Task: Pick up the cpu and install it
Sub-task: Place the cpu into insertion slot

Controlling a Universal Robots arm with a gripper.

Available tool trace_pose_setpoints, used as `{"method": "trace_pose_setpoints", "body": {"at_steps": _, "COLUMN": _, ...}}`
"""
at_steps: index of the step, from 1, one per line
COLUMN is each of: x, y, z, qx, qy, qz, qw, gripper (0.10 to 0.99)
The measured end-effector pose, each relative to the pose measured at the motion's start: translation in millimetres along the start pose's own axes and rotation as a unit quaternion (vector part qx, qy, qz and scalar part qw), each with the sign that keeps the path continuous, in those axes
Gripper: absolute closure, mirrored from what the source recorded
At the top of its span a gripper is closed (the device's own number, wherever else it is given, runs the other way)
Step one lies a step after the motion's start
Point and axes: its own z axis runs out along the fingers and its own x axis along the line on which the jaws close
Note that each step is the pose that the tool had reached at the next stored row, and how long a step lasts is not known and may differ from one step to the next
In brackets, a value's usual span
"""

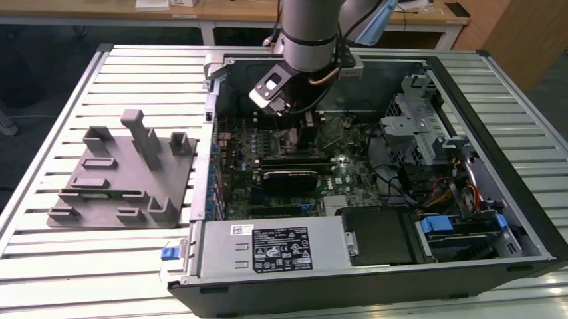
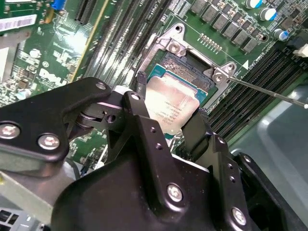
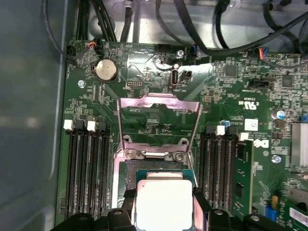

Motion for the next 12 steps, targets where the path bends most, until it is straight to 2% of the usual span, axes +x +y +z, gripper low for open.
{"method": "trace_pose_setpoints", "body": {"at_steps": 6, "x": 5.3, "y": -2.4, "z": 7.1, "qx": 0.0000, "qy": -0.0002, "qz": 0.000, "qw": 1.0000, "gripper": 0.541}}
{"method": "trace_pose_setpoints", "body": {"at_steps": 12, "x": 6.3, "y": -3.1, "z": 15.1, "qx": 0.0001, "qy": -0.0010, "qz": 0.000, "qw": 1.0000, "gripper": 0.541}}
